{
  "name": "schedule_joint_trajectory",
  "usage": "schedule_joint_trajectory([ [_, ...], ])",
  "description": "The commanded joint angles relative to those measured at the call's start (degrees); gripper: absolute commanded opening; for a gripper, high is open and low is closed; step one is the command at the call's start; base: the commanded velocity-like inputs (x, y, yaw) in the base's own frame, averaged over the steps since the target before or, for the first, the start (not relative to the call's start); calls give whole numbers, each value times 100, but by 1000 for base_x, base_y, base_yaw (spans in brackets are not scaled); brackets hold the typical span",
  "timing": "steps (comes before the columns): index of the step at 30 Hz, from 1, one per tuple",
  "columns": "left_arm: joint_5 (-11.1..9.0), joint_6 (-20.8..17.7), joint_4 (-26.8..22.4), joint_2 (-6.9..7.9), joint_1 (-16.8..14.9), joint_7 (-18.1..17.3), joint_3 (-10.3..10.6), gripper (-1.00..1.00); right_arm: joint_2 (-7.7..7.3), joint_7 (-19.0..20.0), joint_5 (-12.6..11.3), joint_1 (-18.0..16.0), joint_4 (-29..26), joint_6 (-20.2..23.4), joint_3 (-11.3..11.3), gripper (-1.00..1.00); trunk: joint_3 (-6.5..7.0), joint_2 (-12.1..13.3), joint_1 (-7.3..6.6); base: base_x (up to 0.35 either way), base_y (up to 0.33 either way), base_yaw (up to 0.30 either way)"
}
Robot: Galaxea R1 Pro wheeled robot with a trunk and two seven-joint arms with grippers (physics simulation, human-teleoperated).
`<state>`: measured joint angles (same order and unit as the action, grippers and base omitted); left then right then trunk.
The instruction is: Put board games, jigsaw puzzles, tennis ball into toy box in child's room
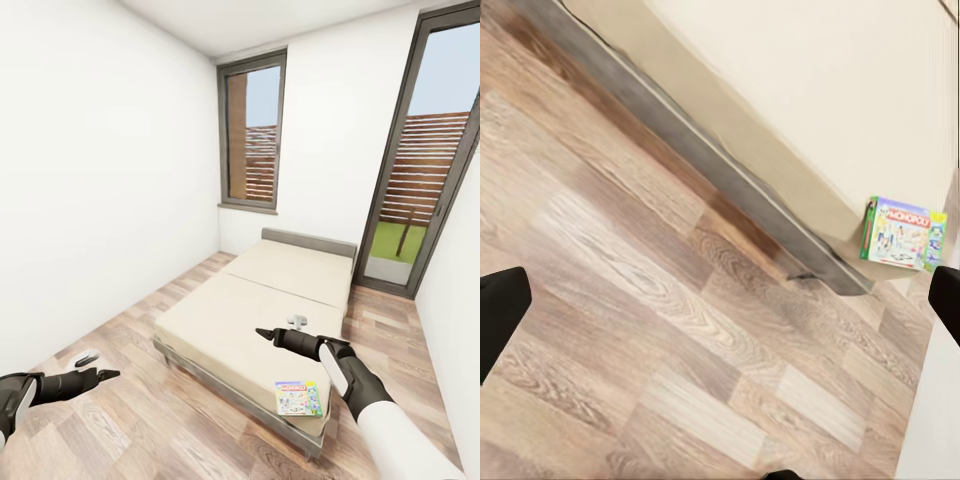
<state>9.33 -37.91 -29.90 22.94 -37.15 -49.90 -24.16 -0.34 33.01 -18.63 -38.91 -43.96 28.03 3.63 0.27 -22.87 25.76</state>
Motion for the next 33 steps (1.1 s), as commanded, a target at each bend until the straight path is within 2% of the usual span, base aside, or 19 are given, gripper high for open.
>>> schedule_joint_trajectory([
  [1, 57, -35, -6, -7, -3, -47, -47, 100, -6, -11, -44, -3, 0, 36, 2, 100, -8, -5, 2, 0, 19, -229],
  [10, 60, -36, -7, -7, -3, -37, -56, 100, -3, -6, -44, -3, 2, 36, -190, 100, -56, -5, 2, 0, 188, -229],
  [33, 60, -33, -7, -4, -3, -44, -72, 100, 11, -14, -42, -3, 2, 36, -205, 100, -177, -5, 2, 95, 206, -229],
])
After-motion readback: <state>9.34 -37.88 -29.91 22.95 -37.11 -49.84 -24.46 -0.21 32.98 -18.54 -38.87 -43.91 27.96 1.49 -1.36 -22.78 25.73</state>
